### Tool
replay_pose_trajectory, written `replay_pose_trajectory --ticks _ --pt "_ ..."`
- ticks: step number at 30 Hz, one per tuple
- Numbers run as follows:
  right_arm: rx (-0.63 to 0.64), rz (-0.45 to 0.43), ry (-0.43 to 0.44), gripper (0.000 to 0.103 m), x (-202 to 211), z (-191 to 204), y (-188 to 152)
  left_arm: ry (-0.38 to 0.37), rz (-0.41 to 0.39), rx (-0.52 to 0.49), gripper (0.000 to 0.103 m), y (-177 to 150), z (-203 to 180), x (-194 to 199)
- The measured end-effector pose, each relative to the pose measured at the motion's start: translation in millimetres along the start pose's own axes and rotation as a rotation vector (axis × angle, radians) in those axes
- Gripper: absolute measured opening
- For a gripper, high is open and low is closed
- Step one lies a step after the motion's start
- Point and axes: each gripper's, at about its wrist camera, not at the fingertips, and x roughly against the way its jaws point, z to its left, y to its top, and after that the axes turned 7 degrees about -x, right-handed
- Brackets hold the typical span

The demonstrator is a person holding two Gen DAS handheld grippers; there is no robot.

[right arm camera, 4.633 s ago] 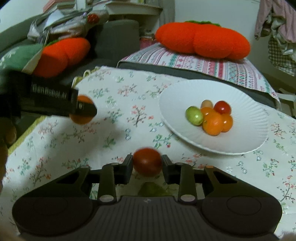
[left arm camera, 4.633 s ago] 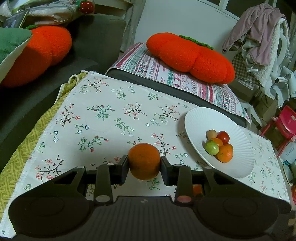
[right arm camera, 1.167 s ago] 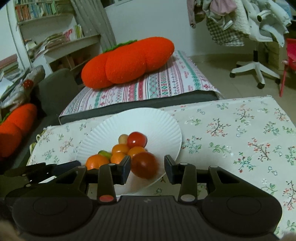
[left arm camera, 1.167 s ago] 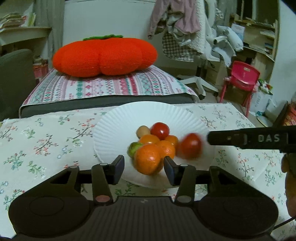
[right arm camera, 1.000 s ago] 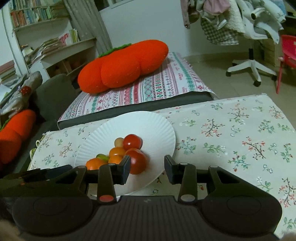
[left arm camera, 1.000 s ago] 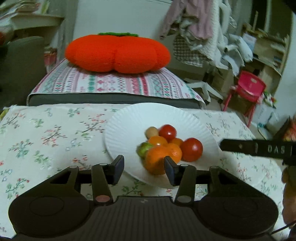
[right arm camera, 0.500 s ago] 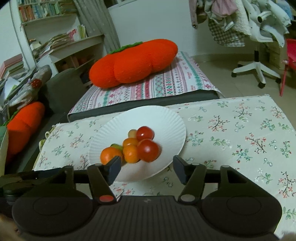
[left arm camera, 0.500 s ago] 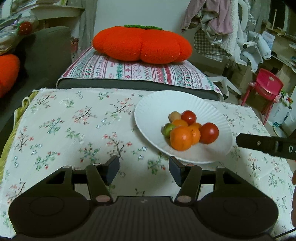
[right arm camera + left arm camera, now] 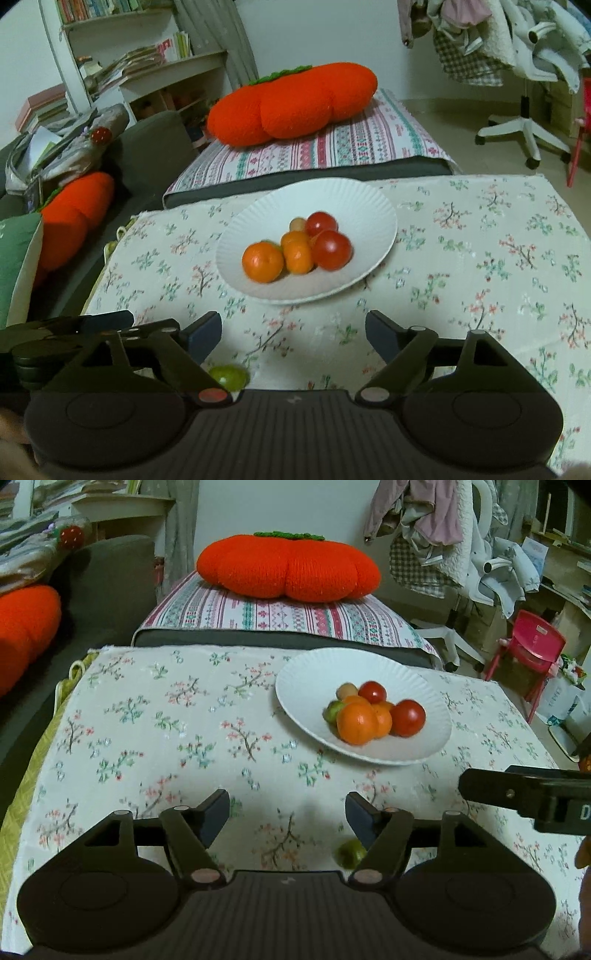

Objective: Organize fruits
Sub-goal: 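Move both tools back toward the green tomato and tan fruit, then grasp the green tomato with the right tool while the left tool grasps the tan fruit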

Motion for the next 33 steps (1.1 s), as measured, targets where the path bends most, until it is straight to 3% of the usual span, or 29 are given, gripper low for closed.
replay_pose_trajectory --ticks 10,19,20,24,29,33 --pt "0.006 0.017 -0.022 0.094 -2 3 -8 -0.03 0.043 -0.013 0.066 -23 -8 4" --pt "-0.025 0.048 -0.076 0.095 -12 -8 -9 -0.066 0.071 -0.139 0.064 -39 -35 -11" --pt "-0.023 0.05 -0.076 0.095 -12 -8 -10 -0.064 0.07 -0.147 0.061 -40 -36 -13" --pt "-0.005 0.059 -0.073 0.094 -15 -5 -12 -0.094 0.099 -0.153 0.009 -45 -39 -24" --pt "0.013 0.083 -0.074 0.086 -23 -3 -15 -0.076 0.087 -0.148 0.009 -39 -35 -17" --pt "0.031 0.096 -0.068 0.082 -28 1 -17 -0.034 0.046 -0.063 0.009 -28 -14 -5"
